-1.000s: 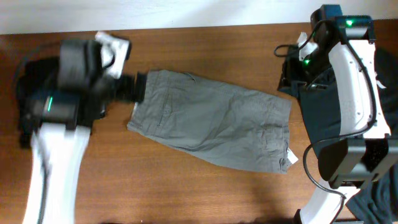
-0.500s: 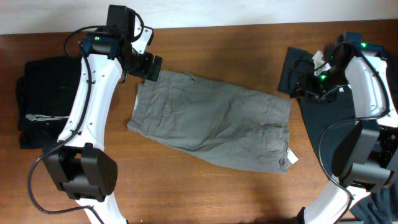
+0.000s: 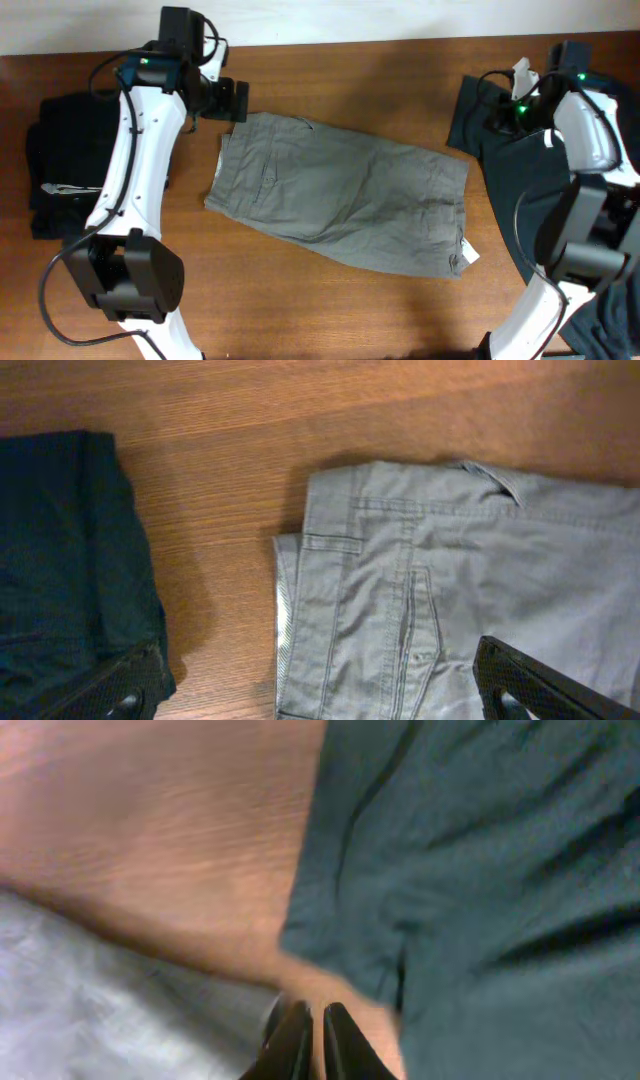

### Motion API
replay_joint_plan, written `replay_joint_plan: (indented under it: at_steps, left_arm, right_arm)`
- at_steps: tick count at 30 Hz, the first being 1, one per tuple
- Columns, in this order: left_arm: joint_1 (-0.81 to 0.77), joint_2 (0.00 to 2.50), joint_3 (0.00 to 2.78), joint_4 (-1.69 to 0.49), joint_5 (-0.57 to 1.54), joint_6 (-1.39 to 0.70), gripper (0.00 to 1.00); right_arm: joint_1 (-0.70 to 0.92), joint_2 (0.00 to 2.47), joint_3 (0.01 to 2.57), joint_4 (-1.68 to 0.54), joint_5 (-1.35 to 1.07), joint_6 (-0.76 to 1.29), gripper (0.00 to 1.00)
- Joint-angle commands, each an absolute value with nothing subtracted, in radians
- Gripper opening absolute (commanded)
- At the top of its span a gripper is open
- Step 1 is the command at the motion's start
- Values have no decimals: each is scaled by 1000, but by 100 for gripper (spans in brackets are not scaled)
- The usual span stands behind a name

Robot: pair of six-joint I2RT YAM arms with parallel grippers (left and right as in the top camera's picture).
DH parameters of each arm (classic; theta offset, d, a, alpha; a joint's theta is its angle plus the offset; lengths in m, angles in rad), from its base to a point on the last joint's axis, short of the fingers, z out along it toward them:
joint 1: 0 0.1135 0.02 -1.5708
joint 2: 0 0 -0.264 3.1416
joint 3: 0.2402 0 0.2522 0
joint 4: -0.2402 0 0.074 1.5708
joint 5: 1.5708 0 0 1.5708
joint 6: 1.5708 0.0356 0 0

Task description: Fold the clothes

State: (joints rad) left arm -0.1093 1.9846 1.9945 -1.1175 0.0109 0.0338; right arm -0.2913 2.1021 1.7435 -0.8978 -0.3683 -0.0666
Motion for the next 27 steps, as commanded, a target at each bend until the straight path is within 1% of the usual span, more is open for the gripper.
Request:
replay_joint_plan:
  at_steps: [1, 10, 12, 17, 19, 27]
  left_arm:
    - [-97, 1982, 2013, -1112, 11, -8, 98]
    - [-97, 1998, 2005, -1092, 10, -8, 98]
    - [-97, 2016, 1998, -1084, 10, -8, 98]
    - [-97, 2067, 1998, -1084, 10, -8, 98]
    - [-97, 2074, 1998, -1080, 11, -8, 98]
    - [-97, 2078, 1998, -1056, 11, -7, 98]
  right_arm:
    - [-283, 2178, 1742, -855, -336, -72, 10]
    - [-281, 2307, 1742, -785, -319, -74, 7]
    - [-283, 2326, 1742, -787, -258, -74, 7]
    - [-296, 2329, 1748, -789, 36, -75, 6]
    - [-311, 2329, 1751, -788, 105, -74, 5]
    - [-401, 2329, 1766, -751, 117, -72, 5]
